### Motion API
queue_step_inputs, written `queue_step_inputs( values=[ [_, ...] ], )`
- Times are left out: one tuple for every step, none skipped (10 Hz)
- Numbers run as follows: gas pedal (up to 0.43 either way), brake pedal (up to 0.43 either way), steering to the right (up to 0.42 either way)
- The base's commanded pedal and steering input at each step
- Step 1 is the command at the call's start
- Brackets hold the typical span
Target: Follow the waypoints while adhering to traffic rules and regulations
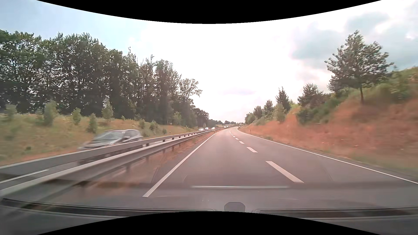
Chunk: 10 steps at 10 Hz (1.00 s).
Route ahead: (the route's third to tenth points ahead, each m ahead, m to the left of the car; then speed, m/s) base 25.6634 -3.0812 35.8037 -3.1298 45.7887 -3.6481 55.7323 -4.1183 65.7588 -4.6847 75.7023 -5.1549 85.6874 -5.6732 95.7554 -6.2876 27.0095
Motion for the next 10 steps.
queue_step_inputs(
  values=[
    [0.260,0.000,0.004],
    [0.248,0.000,0.005],
    [0.248,0.000,0.004],
    [0.248,0.000,0.004],
    [0.248,0.000,0.004],
    [0.248,0.000,0.005],
    [0.248,0.000,0.004],
    [0.248,0.000,0.004],
    [0.248,0.000,0.004],
    [0.260,0.000,0.004]
  ],
)
